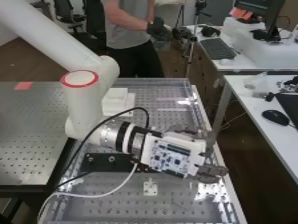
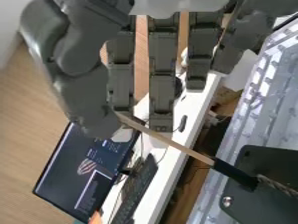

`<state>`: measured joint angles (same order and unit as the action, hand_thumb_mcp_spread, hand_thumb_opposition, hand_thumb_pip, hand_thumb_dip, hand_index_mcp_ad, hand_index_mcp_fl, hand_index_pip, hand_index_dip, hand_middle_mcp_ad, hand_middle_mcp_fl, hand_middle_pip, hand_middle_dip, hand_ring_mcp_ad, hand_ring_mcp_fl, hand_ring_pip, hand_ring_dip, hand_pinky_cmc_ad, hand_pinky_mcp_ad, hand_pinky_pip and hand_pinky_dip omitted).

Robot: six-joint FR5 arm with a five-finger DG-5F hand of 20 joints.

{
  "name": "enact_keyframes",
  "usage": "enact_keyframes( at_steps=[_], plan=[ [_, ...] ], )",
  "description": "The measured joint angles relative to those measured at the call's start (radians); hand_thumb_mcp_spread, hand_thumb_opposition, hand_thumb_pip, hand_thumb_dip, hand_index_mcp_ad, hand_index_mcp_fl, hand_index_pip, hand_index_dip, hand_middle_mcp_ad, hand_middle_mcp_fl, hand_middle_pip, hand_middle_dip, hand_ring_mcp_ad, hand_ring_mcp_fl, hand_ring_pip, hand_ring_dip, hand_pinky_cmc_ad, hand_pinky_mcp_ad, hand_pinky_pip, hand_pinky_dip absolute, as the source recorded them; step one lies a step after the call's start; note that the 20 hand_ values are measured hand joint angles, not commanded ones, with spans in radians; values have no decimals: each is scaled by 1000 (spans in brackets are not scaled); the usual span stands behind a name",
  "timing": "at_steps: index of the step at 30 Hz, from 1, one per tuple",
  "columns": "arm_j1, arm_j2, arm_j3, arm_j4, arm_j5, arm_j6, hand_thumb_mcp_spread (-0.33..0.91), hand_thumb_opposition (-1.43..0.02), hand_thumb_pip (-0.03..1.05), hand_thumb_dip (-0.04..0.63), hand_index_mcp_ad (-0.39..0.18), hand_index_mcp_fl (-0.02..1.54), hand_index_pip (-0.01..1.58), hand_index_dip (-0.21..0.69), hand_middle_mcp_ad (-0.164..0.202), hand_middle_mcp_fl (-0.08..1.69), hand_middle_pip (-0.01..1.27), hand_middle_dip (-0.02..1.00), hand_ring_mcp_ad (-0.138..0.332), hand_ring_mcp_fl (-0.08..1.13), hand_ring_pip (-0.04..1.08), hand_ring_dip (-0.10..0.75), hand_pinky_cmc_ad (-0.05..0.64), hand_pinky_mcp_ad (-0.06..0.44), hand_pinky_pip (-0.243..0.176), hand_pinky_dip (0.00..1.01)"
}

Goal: Grab the chopstick and place it in the clear container

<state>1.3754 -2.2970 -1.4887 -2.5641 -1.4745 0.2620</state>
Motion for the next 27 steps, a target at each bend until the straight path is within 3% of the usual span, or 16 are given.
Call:
enact_keyframes(
  at_steps=[3, 9, 11, 13, 15, 16, 21, 23, 27],
  plan=[
    [1, -1, 3, -1, 4, -3, 485, -824, 674, 323, -152, 737, 850, -42, 84, 857, 426, 475, 164, 379, 63, 258, 333, 182, -75, 375],
    [1, -2, 4, 1, 12, -6, 518, -848, 649, 321, -155, 789, 822, -45, 75, 934, 429, 478, 115, 394, 65, 283, 351, 182, -75, 340],
    [2, -2, 3, 4, 16, -8, 557, -929, 569, 305, -159, 876, 873, -42, 75, 925, 429, 478, 119, 429, 75, 293, 361, 182, -58, 316],
    [2, -2, 1, 9, 23, -13, 590, -1002, 555, 274, -180, 902, 923, -10, 63, 1031, 457, 478, 113, 443, 77, 295, 382, 183, -63, 298],
    [2, -1, 2, 10, 28, -17, 644, -1047, 555, 262, -190, 923, 923, 3, 58, 1054, 457, 475, 113, 469, 89, 297, 384, 201, -42, 279],
    [2, -1, 2, 9, 30, -20, 670, -1061, 555, 260, -202, 942, 923, 3, 37, 1052, 457, 475, 113, 480, 94, 302, 394, 199, -37, 274],
    [1, -1, 6, 4, 33, -31, 670, -1066, 555, 260, -194, 963, 888, 3, 16, 1070, 456, 476, 115, 510, 93, 297, 410, 215, -21, 237],
    [0, -1, 8, 4, 32, -33, 670, -1084, 555, 260, -182, 962, 885, 16, 19, 1070, 457, 476, 117, 531, 87, 304, 410, 218, -2, 225],
    [-1, -1, 16, -9, 21, -39, 654, -1084, 532, 260, -176, 981, 829, 16, 16, 1073, 449, 476, 117, 527, 84, 316, 426, 232, -2, 223]
  ],
)
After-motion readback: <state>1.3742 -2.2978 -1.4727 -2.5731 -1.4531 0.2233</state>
